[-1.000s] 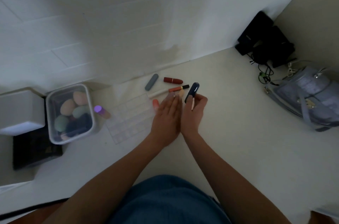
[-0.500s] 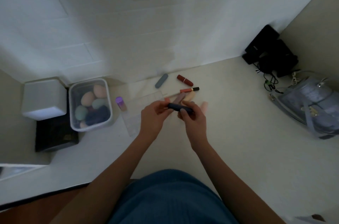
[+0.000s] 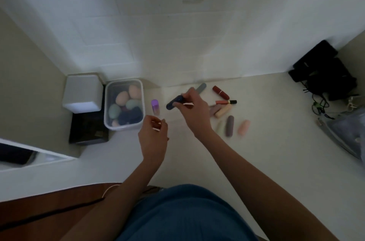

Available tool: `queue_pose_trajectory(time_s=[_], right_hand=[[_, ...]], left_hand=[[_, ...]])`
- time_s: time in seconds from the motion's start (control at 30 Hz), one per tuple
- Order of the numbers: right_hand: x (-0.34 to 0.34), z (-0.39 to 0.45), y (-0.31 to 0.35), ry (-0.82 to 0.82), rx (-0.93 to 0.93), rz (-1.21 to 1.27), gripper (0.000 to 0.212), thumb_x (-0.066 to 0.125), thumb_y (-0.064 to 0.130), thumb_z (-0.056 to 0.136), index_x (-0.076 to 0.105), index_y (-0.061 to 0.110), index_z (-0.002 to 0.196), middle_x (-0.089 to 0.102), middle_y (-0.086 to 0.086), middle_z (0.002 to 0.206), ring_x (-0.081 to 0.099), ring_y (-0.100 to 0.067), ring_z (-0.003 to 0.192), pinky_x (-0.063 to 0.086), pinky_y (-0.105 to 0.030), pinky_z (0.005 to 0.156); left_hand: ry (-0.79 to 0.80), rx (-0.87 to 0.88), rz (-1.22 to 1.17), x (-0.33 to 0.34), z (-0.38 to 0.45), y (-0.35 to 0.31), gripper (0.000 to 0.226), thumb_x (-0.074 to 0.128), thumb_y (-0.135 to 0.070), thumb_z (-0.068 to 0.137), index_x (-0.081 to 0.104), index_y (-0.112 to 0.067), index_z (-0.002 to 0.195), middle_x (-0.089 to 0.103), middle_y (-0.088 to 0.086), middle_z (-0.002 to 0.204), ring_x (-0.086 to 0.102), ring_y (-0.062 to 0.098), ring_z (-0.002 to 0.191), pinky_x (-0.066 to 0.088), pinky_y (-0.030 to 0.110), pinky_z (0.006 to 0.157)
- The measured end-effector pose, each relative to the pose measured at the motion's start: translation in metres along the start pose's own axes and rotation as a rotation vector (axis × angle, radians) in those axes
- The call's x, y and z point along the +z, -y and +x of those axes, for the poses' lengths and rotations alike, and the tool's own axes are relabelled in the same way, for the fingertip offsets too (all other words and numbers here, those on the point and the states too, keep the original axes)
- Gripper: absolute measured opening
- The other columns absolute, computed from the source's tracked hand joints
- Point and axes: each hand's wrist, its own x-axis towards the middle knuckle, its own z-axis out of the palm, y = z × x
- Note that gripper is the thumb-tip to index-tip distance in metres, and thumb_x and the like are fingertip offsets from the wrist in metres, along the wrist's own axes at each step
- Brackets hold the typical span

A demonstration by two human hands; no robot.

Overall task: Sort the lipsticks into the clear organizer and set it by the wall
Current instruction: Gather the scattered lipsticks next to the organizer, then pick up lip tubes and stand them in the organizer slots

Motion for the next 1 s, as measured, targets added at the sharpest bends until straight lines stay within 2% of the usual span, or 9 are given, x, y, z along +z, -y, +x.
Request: queue_pose_trajectory(time_s=[0.1, 0.17, 0.37, 0.5, 0.63, 0.73, 0.8, 0.87, 1.0], right_hand=[[0.015, 0.005, 0.001, 0.108, -0.038, -0.125, 0.025, 0.069, 0.015, 0.081, 0.044, 0.016, 0.080, 0.066, 0.001, 0.084, 0.064, -0.016, 0.080, 0.052, -0.030, 0.074], [0.020, 0.008, 0.001, 0.168, -0.063, -0.179, 0.023, 0.067, 0.013, 0.082, 0.044, 0.011, 0.080, 0.067, -0.003, 0.084, 0.062, -0.018, 0.077, 0.048, -0.029, 0.071], [0.029, 0.014, -0.004, 0.332, -0.207, -0.483, 0.019, 0.062, 0.017, 0.086, 0.043, 0.013, 0.084, 0.063, -0.011, 0.093, 0.053, -0.025, 0.086, 0.042, -0.037, 0.069], [0.025, 0.008, -0.015, 0.306, -0.283, -0.495, 0.024, 0.058, 0.027, 0.091, 0.057, 0.012, 0.109, 0.064, -0.007, 0.109, 0.054, -0.025, 0.099, 0.044, -0.035, 0.081], [-0.001, -0.014, -0.039, 0.111, -0.204, -0.459, 0.039, 0.046, 0.034, 0.096, 0.044, 0.029, 0.135, 0.058, 0.003, 0.132, 0.051, -0.015, 0.120, 0.037, -0.035, 0.103], [-0.040, -0.034, -0.067, -0.121, -0.054, -0.384, 0.036, 0.046, 0.027, 0.096, 0.050, 0.018, 0.132, 0.060, -0.006, 0.127, 0.053, -0.018, 0.117, 0.040, -0.037, 0.105], [-0.070, -0.046, -0.088, -0.259, 0.009, -0.487, 0.031, 0.050, 0.021, 0.095, 0.054, 0.014, 0.125, 0.062, -0.009, 0.121, 0.054, -0.020, 0.113, 0.040, -0.043, 0.105], [-0.095, -0.055, -0.104, -0.324, 0.119, -0.611, 0.032, 0.050, 0.021, 0.095, 0.053, 0.017, 0.127, 0.060, -0.007, 0.124, 0.051, -0.025, 0.118, 0.033, -0.041, 0.106], [-0.128, -0.065, -0.121, -0.406, 0.323, -0.734, 0.042, 0.040, 0.046, 0.097, 0.046, 0.029, 0.135, 0.049, 0.000, 0.142, 0.036, -0.019, 0.137, 0.019, -0.041, 0.113]], left_hand=[[-0.055, -0.029, 0.084, -0.007, 0.005, 0.005, 0.019, 0.060, -0.023, 0.087, 0.044, -0.022, 0.095, 0.060, -0.002, 0.078, 0.065, 0.022, 0.064, 0.057, 0.038, 0.058], [-0.074, -0.047, 0.102, -0.009, 0.006, 0.009, 0.025, 0.061, -0.023, 0.086, 0.042, -0.022, 0.101, 0.059, -0.004, 0.079, 0.065, 0.024, 0.069, 0.058, 0.046, 0.067], [-0.012, -0.047, 0.123, -0.005, 0.005, 0.014, 0.031, 0.063, -0.022, 0.085, 0.041, -0.017, 0.106, 0.063, 0.000, 0.083, 0.066, 0.026, 0.069, 0.057, 0.047, 0.068], [0.021, -0.012, 0.175, -0.001, 0.005, 0.014, 0.027, 0.062, -0.021, 0.085, 0.040, -0.019, 0.101, 0.064, 0.000, 0.084, 0.065, 0.022, 0.066, 0.053, 0.037, 0.062], [0.057, 0.038, 0.263, 0.003, 0.004, 0.015, 0.021, 0.061, -0.025, 0.085, 0.042, -0.023, 0.092, 0.062, -0.005, 0.080, 0.061, 0.015, 0.064, 0.047, 0.030, 0.060], [0.089, 0.094, 0.307, 0.008, 0.002, 0.015, 0.019, 0.061, -0.026, 0.086, 0.042, -0.024, 0.089, 0.058, -0.010, 0.077, 0.056, 0.009, 0.061, 0.040, 0.026, 0.057], [0.120, 0.134, 0.332, 0.013, 0.000, 0.015, 0.020, 0.061, -0.024, 0.086, 0.041, -0.025, 0.088, 0.056, -0.010, 0.075, 0.052, 0.006, 0.058, 0.036, 0.024, 0.055], [0.170, 0.163, 0.353, 0.019, -0.002, 0.014, 0.018, 0.061, -0.024, 0.086, 0.043, -0.024, 0.088, 0.055, -0.010, 0.074, 0.050, 0.006, 0.058, 0.037, 0.024, 0.056], [0.279, 0.232, 0.388, 0.030, -0.008, 0.013, 0.016, 0.060, -0.024, 0.086, 0.044, -0.024, 0.087, 0.056, -0.009, 0.074, 0.054, 0.009, 0.059, 0.036, 0.025, 0.054]])
